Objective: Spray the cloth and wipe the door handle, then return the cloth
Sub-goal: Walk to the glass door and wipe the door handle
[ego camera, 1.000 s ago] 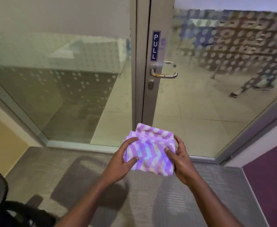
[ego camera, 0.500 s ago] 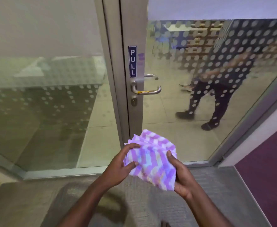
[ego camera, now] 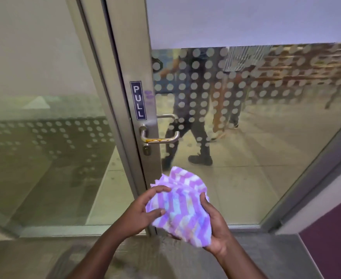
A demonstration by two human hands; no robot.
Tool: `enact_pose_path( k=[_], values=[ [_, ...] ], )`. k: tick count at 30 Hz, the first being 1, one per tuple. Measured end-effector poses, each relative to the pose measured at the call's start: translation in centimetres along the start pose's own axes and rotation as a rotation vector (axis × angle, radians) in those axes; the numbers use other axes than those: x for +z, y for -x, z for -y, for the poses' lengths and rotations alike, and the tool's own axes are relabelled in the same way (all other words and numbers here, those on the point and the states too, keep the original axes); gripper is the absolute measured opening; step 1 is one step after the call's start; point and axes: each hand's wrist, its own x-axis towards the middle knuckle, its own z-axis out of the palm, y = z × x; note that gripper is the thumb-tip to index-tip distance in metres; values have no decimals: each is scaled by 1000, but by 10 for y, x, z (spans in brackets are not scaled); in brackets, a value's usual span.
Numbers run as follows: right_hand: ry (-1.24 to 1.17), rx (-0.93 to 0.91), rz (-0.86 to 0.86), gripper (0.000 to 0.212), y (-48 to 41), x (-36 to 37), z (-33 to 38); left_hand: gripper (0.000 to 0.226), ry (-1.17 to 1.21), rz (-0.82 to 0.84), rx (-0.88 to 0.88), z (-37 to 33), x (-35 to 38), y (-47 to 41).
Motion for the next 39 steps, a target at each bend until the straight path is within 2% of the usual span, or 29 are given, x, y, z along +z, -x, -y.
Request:
enact_pose_path(
  k=[3, 7, 11, 15, 18, 21, 24, 26, 29, 32, 34, 36, 39],
  values=[
    [17, -30, -80, 91, -2, -6, 14, 49, 42, 41, -36, 1, 2, -10],
    [-52, -73, 106, 70, -1, -10, 21, 49, 92, 93, -65, 1, 2, -20],
    [-204, -73, 131, 74, -7, -28, 27, 49, 138, 125, -71, 5, -1, -28],
    [-120, -111, 37, 73, -16, -26, 31, 49, 99, 94, -26, 8, -7, -37],
    [-19, -193, -124, 76, -27, -26, 34, 46, 5, -5, 29, 10, -16, -43],
    [42, -332, -295, 75, -37, -23, 40, 41, -217, -219, 132, 4, -33, -47],
    [85, -505, -308, 70, -48, -19, 47, 45, -482, -461, 233, -4, -52, -51],
    [217, -682, -336, 52, -55, -15, 51, 50, -556, -540, 248, -9, -65, -54],
    [566, -920, -492, 50, -66, -12, 56, 57, -631, -564, 284, -14, -83, -62],
    [761, -1019, -728, 39, -80, -7, 62, 61, -693, -558, 311, -19, -98, -74],
    [871, -1068, -854, 47, -89, 0, 65, 63, -705, -559, 324, -19, -106, -84],
    [1024, -1172, -857, 53, -98, 4, 68, 65, -713, -575, 336, -20, -114, -92],
    [1324, -1305, -778, 47, -114, 0, 74, 67, -733, -622, 357, -26, -126, -104]
  ],
)
